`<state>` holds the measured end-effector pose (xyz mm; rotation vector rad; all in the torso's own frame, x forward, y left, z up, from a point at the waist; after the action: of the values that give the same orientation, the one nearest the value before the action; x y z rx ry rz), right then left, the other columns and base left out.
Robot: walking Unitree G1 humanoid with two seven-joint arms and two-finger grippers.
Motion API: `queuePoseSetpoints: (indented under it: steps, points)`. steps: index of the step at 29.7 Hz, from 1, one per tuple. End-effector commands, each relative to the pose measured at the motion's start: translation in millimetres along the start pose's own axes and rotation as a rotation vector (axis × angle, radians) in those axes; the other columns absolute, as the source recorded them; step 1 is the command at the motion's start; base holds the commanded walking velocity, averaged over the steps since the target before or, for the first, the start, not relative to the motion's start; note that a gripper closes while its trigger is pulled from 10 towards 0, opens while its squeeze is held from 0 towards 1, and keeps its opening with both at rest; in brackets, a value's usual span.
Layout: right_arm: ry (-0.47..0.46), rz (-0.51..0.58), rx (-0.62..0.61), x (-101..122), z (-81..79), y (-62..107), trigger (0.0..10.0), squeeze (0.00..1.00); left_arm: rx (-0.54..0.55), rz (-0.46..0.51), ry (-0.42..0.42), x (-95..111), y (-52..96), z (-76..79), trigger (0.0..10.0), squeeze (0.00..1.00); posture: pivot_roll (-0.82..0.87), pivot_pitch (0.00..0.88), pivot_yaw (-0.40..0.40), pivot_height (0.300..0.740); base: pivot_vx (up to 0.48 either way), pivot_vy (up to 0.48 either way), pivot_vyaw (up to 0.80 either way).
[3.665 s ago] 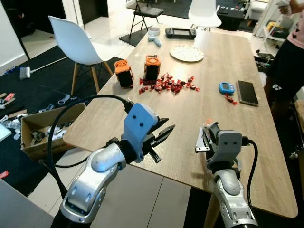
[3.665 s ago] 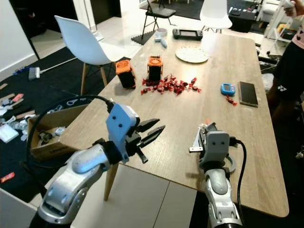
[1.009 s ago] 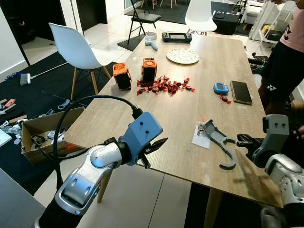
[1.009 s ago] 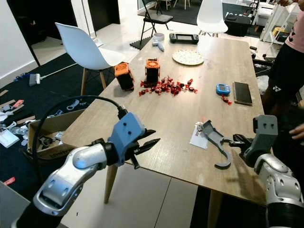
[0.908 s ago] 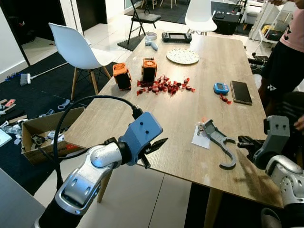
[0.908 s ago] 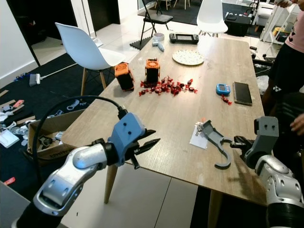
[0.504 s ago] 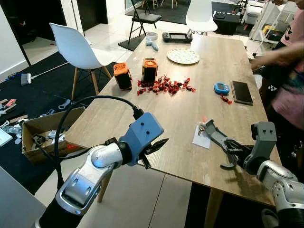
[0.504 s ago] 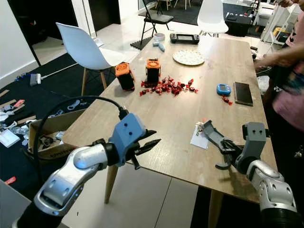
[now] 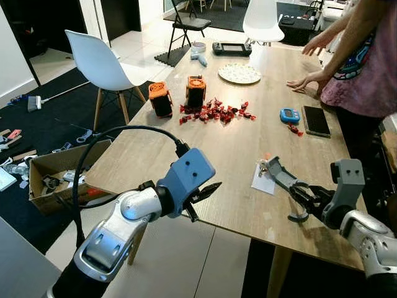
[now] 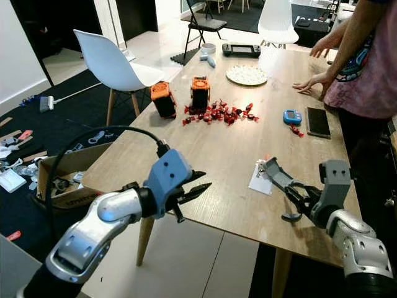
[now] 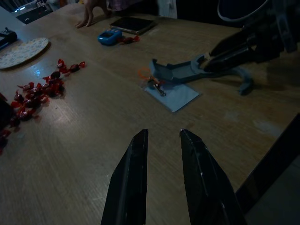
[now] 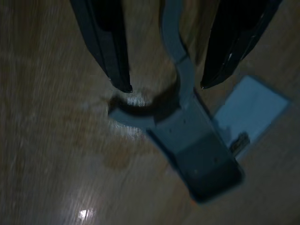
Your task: Hang keys on a hook
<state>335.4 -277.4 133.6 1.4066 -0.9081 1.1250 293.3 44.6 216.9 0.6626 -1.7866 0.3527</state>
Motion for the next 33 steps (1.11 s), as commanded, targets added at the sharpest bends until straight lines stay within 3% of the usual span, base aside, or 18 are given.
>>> queuePoseSetpoints:
  steps: [1,3,4,5,6,14,15,16,19,21,23,24,25,26,27,30,33]
  points:
    - [-0.006,-0.084,0.007,-20.3,0.5,2.6,10.0,0.0,-0.03,0.01,0.002,2.9,-2.4,9.9,10.0,0.0,0.08,0.175,-0.016,0.74,0.0,0.0,0.0]
    - [-0.002,-0.112,0.013,-27.7,-0.4,3.2,10.0,0.0,-0.033,0.013,0.002,3.8,-2.7,10.9,10.0,0.0,0.08,0.175,-0.016,0.74,0.0,0.0,0.0]
    - [-0.001,-0.136,0.016,-33.9,-0.8,3.9,9.0,0.0,-0.038,0.016,0.003,4.7,-2.8,12.1,10.0,0.0,0.08,0.175,-0.016,0.74,0.0,0.0,0.0]
    - [-0.001,-0.136,0.016,-33.9,-0.8,3.9,9.0,0.0,-0.038,0.016,0.003,4.7,-2.8,12.1,10.0,0.0,0.08,0.175,-0.016,0.74,0.0,0.0,0.0]
    - [0.008,-0.169,0.008,-43.4,0.6,5.9,0.0,0.0,-0.05,0.027,0.008,7.2,-2.8,15.4,10.0,0.0,0.08,0.175,-0.015,0.74,0.0,0.0,0.0]
    - [0.012,-0.157,-0.021,-41.6,5.4,7.3,0.0,0.0,-0.061,0.034,0.012,9.0,-3.2,18.0,10.0,0.0,0.08,0.174,-0.013,0.74,0.0,0.0,0.0]
    - [-0.005,-0.106,-0.027,-31.9,7.0,7.0,10.0,0.0,-0.06,0.033,0.011,9.0,-3.3,17.5,10.0,0.0,0.08,0.173,-0.011,0.74,0.0,0.0,0.0]
    - [-0.005,-0.106,-0.027,-31.9,7.0,7.0,10.0,0.0,-0.06,0.033,0.011,9.0,-3.3,17.5,10.0,0.0,0.08,0.173,-0.011,0.74,0.0,0.0,0.0]
    - [-0.038,0.084,-0.047,3.3,12.2,8.3,10.0,0.0,-0.058,0.029,0.01,8.6,-3.7,16.8,10.0,0.0,0.07,0.172,-0.009,0.74,0.0,0.0,0.0]
    - [-0.039,0.127,-0.054,10.8,13.4,9.1,10.0,0.0,-0.057,0.028,0.009,8.4,-3.9,16.7,10.0,0.0,0.07,0.172,-0.009,0.74,0.0,0.0,0.0]
    - [-0.076,0.322,-0.026,45.6,11.0,16.3,10.0,0.0,-0.058,0.027,0.008,8.3,-4.5,16.5,10.0,0.0,0.07,0.169,-0.007,0.74,0.0,0.0,0.0]
    - [-0.076,0.322,-0.026,45.6,11.0,16.3,10.0,0.0,-0.058,0.027,0.008,8.3,-4.5,16.5,10.0,0.0,0.07,0.169,-0.007,0.74,0.0,0.0,0.0]
    - [-0.15,0.516,0.037,82.4,5.6,29.4,10.0,0.0,-0.061,0.028,0.007,8.4,-4.9,16.6,10.0,0.0,0.07,0.165,-0.006,0.74,0.0,0.0,0.0]
    - [-0.15,0.516,0.037,82.4,5.6,29.4,10.0,0.0,-0.061,0.028,0.007,8.4,-4.9,16.6,10.0,0.0,0.07,0.165,-0.006,0.74,0.0,0.0,0.0]
    - [-0.234,0.689,0.139,116.1,-2.0,46.5,10.0,0.0,-0.07,0.038,0.007,10.4,-4.5,17.9,10.0,0.0,0.07,0.161,-0.005,0.74,0.0,0.0,0.0]
    - [-0.258,0.745,0.176,126.8,-4.3,53.2,10.0,0.0,-0.074,0.044,0.008,11.7,-4.2,18.6,10.0,0.0,0.07,0.161,-0.005,0.74,0.0,0.0,0.0]
    - [-0.245,0.858,0.313,152.0,-18.6,72.9,10.0,0.0,-0.095,0.094,0.041,22.1,-1.7,19.7,10.0,0.0,0.07,0.154,-0.006,0.74,0.0,0.0,0.0]
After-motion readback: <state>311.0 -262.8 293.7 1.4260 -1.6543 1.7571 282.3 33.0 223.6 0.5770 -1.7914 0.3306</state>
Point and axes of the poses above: a point about 5 cm out from each wrist's last joint towards the gripper, its own y axis pointing back from the gripper into the wrist, its own x axis along the axis of the wrist's last joint, z = x × y, the point moved 3 cm from there along -y, pointing out of the wrist towards the gripper, and after that the axes turned 7 degrees about y, right-handed, at the moved point
